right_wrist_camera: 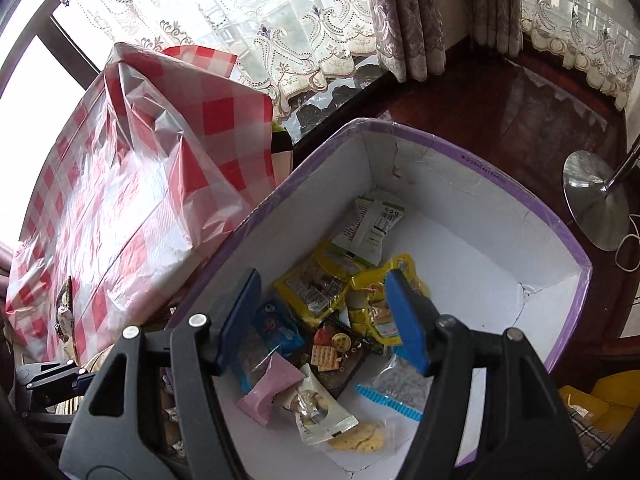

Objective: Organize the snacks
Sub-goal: 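Move both open tools back over the remaining snack packs on the table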

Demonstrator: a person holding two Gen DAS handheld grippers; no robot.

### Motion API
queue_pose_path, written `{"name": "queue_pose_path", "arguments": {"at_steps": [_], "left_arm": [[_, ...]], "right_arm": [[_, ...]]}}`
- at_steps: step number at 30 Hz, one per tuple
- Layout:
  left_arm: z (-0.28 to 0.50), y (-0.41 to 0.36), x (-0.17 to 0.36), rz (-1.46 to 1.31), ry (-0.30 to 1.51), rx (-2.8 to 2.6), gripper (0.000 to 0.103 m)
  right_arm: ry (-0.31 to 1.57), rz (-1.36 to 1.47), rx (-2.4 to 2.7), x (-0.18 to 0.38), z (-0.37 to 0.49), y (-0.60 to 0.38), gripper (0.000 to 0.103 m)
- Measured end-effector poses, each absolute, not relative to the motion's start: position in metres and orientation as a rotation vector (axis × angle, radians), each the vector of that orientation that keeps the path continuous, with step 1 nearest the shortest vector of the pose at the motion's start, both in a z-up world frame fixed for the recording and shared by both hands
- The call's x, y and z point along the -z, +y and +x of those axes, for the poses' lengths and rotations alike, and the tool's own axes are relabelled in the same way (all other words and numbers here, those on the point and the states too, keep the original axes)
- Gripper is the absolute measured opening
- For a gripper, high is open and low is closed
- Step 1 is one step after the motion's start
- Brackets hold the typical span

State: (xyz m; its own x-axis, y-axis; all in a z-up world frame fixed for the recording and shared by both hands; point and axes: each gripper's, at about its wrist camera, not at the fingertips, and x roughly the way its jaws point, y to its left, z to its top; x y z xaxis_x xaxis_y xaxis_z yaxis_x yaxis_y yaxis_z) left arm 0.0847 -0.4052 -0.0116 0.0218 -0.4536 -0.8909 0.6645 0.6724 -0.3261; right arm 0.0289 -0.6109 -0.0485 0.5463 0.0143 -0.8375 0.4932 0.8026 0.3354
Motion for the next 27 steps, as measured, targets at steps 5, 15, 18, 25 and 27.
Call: {"name": "queue_pose_path", "arguments": {"at_steps": [5, 15, 18, 25, 27], "left_arm": [[0.094, -0.386, 0.004, 0.161, 1.258, 0.840, 0.026], [0.118, -0.329, -0.007, 0.038, 1.207, 0.732, 0.026], [0.125, -0.306, -0.009, -0.007, 1.191, 0.690, 0.026], [0.137, -0.246, -0.010, -0.114, 1.166, 0.591, 0.026], [0.139, -0.225, -0.008, -0.153, 1.164, 0.564, 0.026]], "right_arm": [[0.952, 0.560, 0.257, 0.037, 0.038, -0.591, 0.068], [0.983, 0.463, 0.131, 0.019, 0.067, -0.524, 0.068], [0.997, 0.429, 0.081, 0.015, 0.076, -0.498, 0.068], [1.022, 0.358, -0.040, 0.006, 0.093, -0.432, 0.068], [1.028, 0.334, -0.073, 0.003, 0.098, -0.414, 0.068]]}}
